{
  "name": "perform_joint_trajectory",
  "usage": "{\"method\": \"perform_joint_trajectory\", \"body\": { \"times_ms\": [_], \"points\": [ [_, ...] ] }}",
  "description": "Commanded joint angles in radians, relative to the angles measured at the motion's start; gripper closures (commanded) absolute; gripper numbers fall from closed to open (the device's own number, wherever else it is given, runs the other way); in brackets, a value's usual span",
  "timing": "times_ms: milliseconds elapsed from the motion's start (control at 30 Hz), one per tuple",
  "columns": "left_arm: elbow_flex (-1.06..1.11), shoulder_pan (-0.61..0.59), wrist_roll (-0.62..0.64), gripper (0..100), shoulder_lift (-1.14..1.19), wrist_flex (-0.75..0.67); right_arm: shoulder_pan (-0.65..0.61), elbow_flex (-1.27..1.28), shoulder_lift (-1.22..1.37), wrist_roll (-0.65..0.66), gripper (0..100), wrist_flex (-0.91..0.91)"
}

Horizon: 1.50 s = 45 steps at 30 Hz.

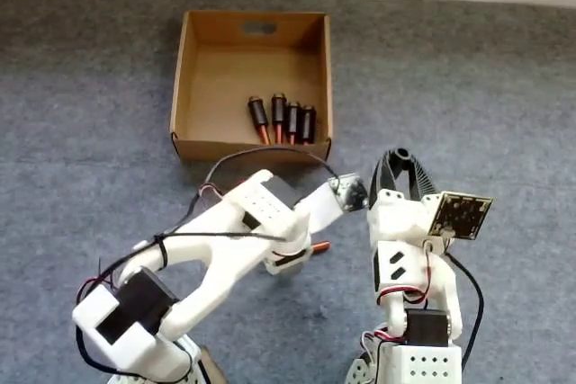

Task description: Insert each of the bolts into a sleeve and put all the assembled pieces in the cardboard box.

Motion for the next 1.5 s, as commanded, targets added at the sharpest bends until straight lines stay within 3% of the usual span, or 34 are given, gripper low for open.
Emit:
{"method": "perform_joint_trajectory", "body": {
  "times_ms": [0,100,267,567,733,933,1167,1333,1467],
  "points": [
    [0.07,-0.028,-0.135,81,-0.005,-0.077,0.01,0.094,-0.015,-0.006,99.2,0.007],
    [0.099,-0.062,-0.199,82,-0.016,-0.078,0.01,0.094,-0.015,-0.006,99.2,0.007],
    [0.081,-0.174,-0.328,99,-0.016,-0.005,0.01,0.104,-0.015,-0.006,99.2,0.007],
    [-0.174,-0.441,-0.654,99,-0.007,0.376,0.01,0.107,-0.015,-0.006,99.2,0.007],
    [-0.245,-0.469,-0.827,99,-0.005,0.494,0.01,0.108,-0.015,-0.006,99.2,0.007],
    [-0.277,-0.429,-0.833,97,-0.004,0.483,0.01,0.11,-0.015,-0.006,99.2,0.007],
    [-0.271,-0.427,-0.832,80,-0.004,0.476,0.008,0.11,-0.015,-0.006,99.2,0.007],
    [-0.329,-0.463,-0.772,86,-0.016,0.45,0.007,0.111,-0.015,-0.006,99.2,0.007],
    [-0.42,-0.472,-0.615,86,-0.016,0.454,0.007,0.111,-0.015,-0.006,99.2,0.007]
  ]
}}
